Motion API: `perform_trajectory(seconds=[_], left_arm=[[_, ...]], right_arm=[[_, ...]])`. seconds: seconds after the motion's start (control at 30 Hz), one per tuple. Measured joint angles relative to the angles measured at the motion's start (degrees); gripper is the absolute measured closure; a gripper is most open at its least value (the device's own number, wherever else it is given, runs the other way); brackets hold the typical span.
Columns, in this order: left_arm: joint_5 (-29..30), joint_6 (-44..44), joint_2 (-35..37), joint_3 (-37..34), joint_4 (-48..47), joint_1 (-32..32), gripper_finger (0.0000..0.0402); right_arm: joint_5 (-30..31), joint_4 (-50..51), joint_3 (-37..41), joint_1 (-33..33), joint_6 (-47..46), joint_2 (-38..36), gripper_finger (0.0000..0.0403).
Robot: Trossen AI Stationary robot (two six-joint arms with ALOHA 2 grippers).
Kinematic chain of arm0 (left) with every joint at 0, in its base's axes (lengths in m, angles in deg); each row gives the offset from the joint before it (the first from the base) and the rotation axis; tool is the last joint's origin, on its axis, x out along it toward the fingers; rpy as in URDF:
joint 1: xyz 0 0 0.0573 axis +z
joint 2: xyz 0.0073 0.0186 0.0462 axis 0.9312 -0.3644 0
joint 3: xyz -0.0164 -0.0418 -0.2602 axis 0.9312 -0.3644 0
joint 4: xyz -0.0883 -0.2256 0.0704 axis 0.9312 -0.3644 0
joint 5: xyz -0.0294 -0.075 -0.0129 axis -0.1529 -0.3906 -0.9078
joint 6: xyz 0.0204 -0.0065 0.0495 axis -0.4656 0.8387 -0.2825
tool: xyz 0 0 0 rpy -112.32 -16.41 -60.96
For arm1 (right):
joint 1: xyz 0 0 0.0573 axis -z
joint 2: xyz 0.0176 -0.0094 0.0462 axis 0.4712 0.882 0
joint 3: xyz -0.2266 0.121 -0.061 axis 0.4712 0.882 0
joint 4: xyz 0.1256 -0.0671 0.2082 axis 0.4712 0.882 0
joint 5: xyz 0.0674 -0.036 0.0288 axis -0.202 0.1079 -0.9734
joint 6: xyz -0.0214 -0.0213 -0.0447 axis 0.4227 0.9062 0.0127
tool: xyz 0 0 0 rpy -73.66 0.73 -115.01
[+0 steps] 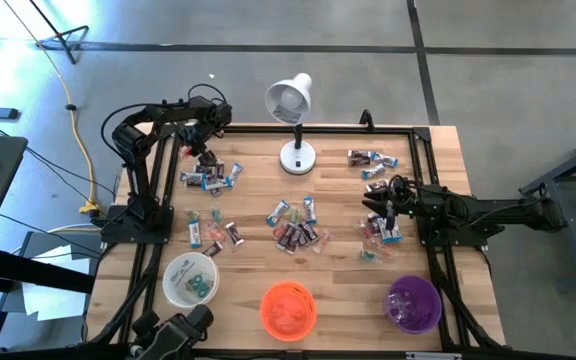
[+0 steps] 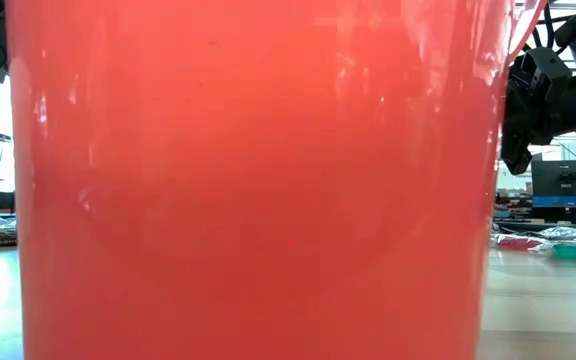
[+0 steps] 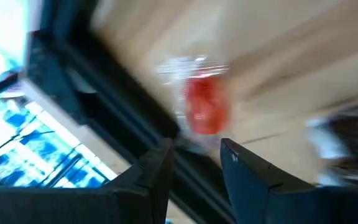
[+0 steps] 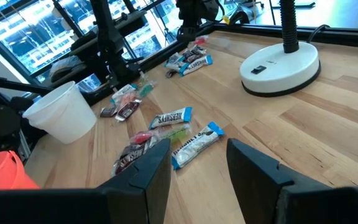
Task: Organize candy in baskets
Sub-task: Put the red gummy into the white bucket
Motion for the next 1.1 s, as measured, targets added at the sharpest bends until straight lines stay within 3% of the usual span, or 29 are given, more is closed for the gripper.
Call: perform_trajectory(seconds=[0.1,0.37,0.67,0.77,0.97,1.1], left_arm=[[-2.6,0.8,-1.7,0.0,0.0,0.2,0.028],[2.9,5.4,-9.7,3.2,-6.0,-0.4,0.028],[-0.6,3.2,-13.4,8.1,-8.1,-0.3,0.0285],[-0.9,3.7,-13.4,8.1,-8.1,-0.1,0.0307],[-2.0,5.0,-13.4,8.1,-8.6,-0.1,0.0389],[-2.5,5.1,-13.4,8.1,-8.7,-0.1,0.0394]], right_arm=[[0.0,0.0,0.0,0.0,0.0,0.0,0.0251],[-0.2,0.0,0.0,0.0,0.0,0.0,0.0251],[-0.2,0.0,0.0,0.0,0.0,0.0,0.0251],[-0.2,0.0,0.0,0.0,0.0,0.0,0.0251],[-0.2,0.0,0.0,0.0,0.0,0.0,0.0251],[-0.2,0.0,0.0,0.0,0.0,0.0,0.0251]])
